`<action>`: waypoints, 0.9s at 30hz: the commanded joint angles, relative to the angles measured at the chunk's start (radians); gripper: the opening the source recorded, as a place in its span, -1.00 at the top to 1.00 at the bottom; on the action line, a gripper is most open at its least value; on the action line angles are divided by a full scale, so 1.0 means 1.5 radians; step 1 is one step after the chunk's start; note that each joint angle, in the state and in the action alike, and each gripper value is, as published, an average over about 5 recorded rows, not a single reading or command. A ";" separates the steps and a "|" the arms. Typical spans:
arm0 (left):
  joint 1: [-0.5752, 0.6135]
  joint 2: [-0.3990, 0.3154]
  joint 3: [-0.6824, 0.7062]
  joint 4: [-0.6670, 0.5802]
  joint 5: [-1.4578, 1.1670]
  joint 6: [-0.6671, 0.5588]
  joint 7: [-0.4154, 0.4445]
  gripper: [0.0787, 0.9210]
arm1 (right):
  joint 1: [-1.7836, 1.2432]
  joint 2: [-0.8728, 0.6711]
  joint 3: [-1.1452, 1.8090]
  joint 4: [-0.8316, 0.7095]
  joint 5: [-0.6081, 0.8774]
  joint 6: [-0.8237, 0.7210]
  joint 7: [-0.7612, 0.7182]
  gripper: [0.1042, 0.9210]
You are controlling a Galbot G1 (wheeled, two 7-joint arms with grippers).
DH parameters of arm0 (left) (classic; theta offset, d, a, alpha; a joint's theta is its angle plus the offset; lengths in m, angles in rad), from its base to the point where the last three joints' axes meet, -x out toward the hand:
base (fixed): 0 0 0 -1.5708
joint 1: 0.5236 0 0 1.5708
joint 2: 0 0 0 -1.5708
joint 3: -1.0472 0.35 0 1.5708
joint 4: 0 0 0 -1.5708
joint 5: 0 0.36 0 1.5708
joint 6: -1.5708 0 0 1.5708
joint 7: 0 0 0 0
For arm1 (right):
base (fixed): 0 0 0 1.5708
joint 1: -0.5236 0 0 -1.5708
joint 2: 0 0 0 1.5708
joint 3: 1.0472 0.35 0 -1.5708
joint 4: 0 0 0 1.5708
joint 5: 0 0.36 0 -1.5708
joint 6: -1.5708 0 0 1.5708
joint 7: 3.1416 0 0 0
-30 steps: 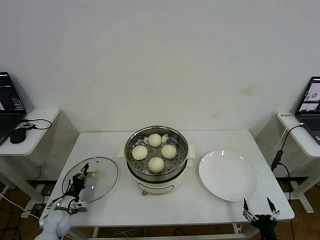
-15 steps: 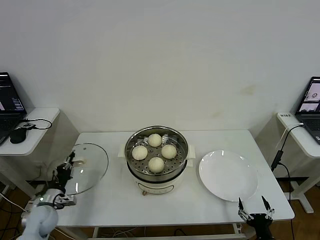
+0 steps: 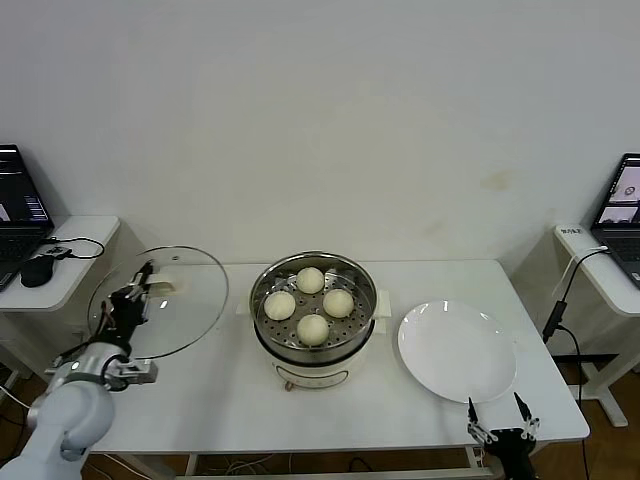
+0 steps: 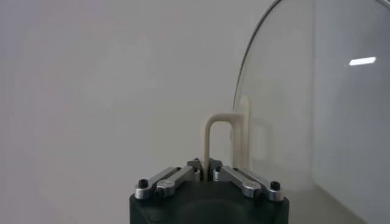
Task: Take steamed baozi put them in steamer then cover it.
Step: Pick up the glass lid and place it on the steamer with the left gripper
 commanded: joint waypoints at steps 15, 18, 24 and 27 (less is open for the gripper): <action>-0.246 -0.137 0.355 -0.022 0.132 0.204 0.159 0.85 | 0.018 0.043 -0.048 -0.027 -0.150 0.043 0.026 -0.76; -0.261 -0.172 0.370 -0.004 0.166 0.207 0.166 0.85 | 0.019 0.045 -0.049 -0.032 -0.153 0.045 0.027 -0.76; -0.270 -0.239 0.388 0.029 0.222 0.207 0.173 0.85 | 0.023 0.047 -0.053 -0.042 -0.161 0.048 0.029 -0.76; -0.271 -0.264 0.391 0.047 0.238 0.207 0.174 0.85 | 0.024 0.046 -0.054 -0.047 -0.164 0.050 0.030 -0.76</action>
